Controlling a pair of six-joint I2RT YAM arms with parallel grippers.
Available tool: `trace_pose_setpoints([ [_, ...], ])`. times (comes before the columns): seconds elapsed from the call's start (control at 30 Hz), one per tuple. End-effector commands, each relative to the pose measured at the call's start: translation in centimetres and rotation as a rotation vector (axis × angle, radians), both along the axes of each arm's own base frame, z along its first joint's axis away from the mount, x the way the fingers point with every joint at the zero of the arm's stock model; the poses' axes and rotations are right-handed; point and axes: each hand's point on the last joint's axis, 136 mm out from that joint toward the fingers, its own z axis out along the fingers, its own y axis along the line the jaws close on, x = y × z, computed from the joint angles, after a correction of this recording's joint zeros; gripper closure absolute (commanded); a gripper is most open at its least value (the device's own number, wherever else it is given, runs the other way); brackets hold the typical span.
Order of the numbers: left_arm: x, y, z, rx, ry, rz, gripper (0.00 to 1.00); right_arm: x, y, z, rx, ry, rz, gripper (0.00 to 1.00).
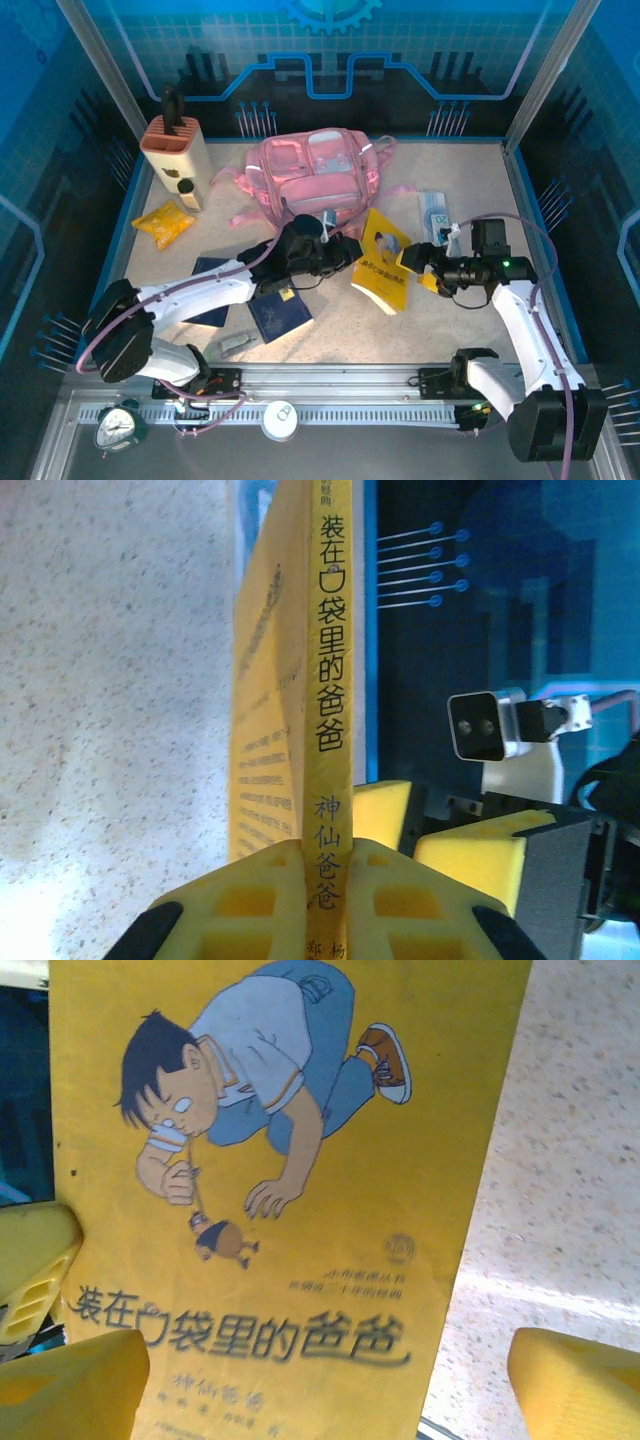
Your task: Pack the student bag
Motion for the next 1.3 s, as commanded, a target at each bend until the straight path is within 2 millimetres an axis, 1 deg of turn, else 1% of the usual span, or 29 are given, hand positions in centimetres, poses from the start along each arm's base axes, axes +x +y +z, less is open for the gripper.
trace_pose_setpoints([
  [0.0,1.3,0.8,7.0,-0.093,-0.169,0.038,1.0,1.2,0.9,2.8,0.105,-0.059,0.013,0.0],
  [0.13,1.9,1.5,10.4,-0.148,-0.241,0.086,1.0,2.4,1.8,4.8,0.209,-0.097,0.025,0.0],
  [0.2,2.3,1.9,11.5,-0.164,-0.266,0.117,1.0,3.0,2.3,6.0,0.278,-0.113,0.038,0.0],
  [0.27,2.8,2.0,12.3,-0.195,-0.28,0.143,1.0,3.3,2.9,6.6,0.324,-0.115,0.047,0.0],
  [0.4,3.3,1.7,14.8,-0.27,-0.34,0.16,1.0,3.8,3.7,7.7,0.364,-0.131,0.06,0.0],
  [0.5,3.7,1.8,15.6,-0.263,-0.366,0.175,1.0,3.9,4.2,7.4,0.386,-0.1,0.064,0.0],
  [0.63,4.0,1.9,16.4,-0.287,-0.382,0.183,1.0,4.0,4.3,6.8,0.364,-0.092,0.054,0.0],
  [0.7,4.2,2.0,16.6,-0.296,-0.38,0.191,1.0,3.9,4.4,5.9,0.356,-0.057,0.049,0.0],
  [0.77,4.3,2.0,16.9,-0.309,-0.382,0.187,1.0,3.9,4.7,5.7,0.385,-0.044,0.056,0.0],
  [0.87,4.6,2.0,16.2,-0.294,-0.367,0.191,1.0,4.0,5.0,7.1,0.413,-0.093,0.062,0.0],
  [0.97,5.0,2.2,14.7,-0.263,-0.35,0.199,1.0,4.1,5.1,8.9,0.445,-0.124,0.07,0.0],
  [1.03,5.4,2.8,13.7,-0.222,-0.343,0.217,1.0,4.1,5.0,9.7,0.457,-0.142,0.065,0.03],
  [1.13,5.6,4.0,11.6,-0.137,-0.319,0.236,1.0,3.9,4.8,10.1,0.445,-0.154,0.062,0.08],
  [1.2,5.5,5.0,10.4,-0.069,-0.317,0.252,1.0,4.0,4.6,10.0,0.436,-0.155,0.059,0.14],
  [1.27,5.4,5.6,9.8,-0.024,-0.318,0.254,1.0,4.0,4.5,9.9,0.418,-0.165,0.059,0.2],
])
